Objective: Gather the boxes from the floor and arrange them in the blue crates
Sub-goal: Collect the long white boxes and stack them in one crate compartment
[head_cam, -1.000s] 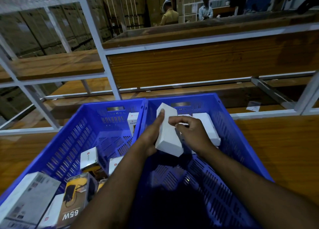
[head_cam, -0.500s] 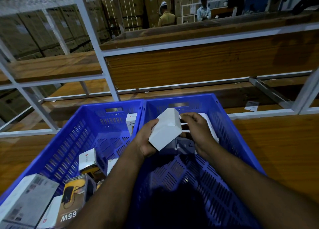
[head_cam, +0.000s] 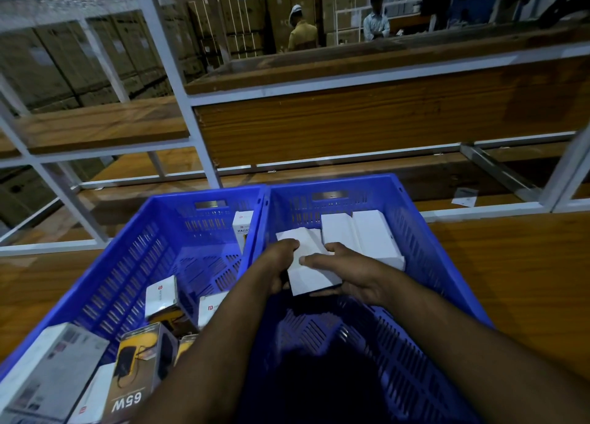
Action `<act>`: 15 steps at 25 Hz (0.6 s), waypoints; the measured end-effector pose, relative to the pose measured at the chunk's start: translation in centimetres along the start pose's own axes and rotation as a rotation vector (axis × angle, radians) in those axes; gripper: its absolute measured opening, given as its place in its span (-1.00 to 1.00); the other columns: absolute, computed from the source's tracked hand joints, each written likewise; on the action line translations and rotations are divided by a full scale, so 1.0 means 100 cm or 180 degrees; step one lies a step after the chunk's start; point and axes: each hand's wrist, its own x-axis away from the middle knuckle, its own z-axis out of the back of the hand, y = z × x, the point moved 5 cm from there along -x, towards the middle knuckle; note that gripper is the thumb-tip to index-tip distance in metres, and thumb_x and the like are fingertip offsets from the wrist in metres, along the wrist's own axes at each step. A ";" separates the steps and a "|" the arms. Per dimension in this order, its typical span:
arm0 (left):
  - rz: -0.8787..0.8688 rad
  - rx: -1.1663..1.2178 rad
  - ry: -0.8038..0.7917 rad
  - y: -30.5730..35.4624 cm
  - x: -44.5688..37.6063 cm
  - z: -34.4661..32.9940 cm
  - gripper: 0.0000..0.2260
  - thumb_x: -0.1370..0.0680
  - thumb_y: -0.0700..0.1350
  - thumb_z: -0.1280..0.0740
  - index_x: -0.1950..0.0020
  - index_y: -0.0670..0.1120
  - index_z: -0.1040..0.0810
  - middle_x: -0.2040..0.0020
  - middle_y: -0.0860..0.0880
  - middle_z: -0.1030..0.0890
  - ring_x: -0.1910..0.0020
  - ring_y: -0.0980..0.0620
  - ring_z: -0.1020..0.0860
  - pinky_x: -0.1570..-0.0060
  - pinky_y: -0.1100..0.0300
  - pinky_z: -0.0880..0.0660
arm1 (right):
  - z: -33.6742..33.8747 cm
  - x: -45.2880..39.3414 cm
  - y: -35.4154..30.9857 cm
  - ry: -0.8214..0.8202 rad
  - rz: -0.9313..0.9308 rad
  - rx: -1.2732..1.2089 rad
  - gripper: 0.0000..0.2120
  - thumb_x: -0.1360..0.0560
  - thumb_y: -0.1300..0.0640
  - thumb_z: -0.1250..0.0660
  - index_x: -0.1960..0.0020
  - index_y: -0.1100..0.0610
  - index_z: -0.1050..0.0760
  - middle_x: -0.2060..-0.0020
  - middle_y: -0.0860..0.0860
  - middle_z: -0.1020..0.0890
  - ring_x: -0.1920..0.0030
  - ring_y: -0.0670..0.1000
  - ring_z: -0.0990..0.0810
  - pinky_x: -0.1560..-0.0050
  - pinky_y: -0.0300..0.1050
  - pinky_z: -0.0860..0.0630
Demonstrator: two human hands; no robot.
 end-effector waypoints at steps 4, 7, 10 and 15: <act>-0.0216 -0.0203 -0.0080 0.001 0.000 -0.003 -0.67 -0.59 0.06 -0.28 -0.21 -0.15 -0.56 -0.05 -0.18 -0.65 0.06 -0.16 -0.62 0.06 0.06 -0.53 | 0.004 -0.022 0.017 0.0157 -0.0112 -0.0591 -0.34 -0.41 0.04 -0.55 -0.38 0.27 -0.38 -0.17 0.18 -0.66 -0.09 0.12 -0.70 0.07 0.01 -0.67; -0.0113 -0.0350 -0.0205 -0.001 0.004 -0.005 -0.60 -0.49 0.06 -0.30 -0.24 -0.14 -0.56 -0.18 -0.25 -0.63 -0.07 -0.23 -0.63 0.06 -0.06 -0.60 | 0.001 -0.027 0.022 0.0202 0.0015 -0.0968 -0.33 -0.42 0.01 -0.55 -0.36 0.32 -0.38 -0.15 0.18 -0.67 -0.11 0.10 -0.69 -0.02 0.01 -0.66; 0.0013 -0.0167 -0.0392 0.002 0.011 -0.007 -0.68 -0.52 -0.11 -0.22 -0.24 -0.20 -0.51 -0.21 -0.24 -0.54 0.01 -0.20 -0.64 0.33 0.01 -0.64 | -0.003 -0.025 0.021 0.0114 0.0109 -0.1218 -0.62 -0.52 0.20 -0.43 -0.29 0.32 -0.49 -0.09 0.13 -0.68 -0.18 0.05 -0.64 -0.16 0.05 -0.62; -0.0126 -0.0930 0.0149 -0.003 0.003 -0.003 -0.88 -0.53 -0.41 -0.17 0.07 -0.23 -0.43 0.22 -0.20 -0.45 0.29 -0.16 -0.53 0.36 0.06 -0.57 | 0.001 -0.023 0.039 0.0671 -0.0212 -0.0460 -0.77 -0.59 0.27 -0.32 -0.21 0.35 -0.50 -0.01 0.23 -0.67 0.07 0.19 -0.70 0.18 -0.01 -0.69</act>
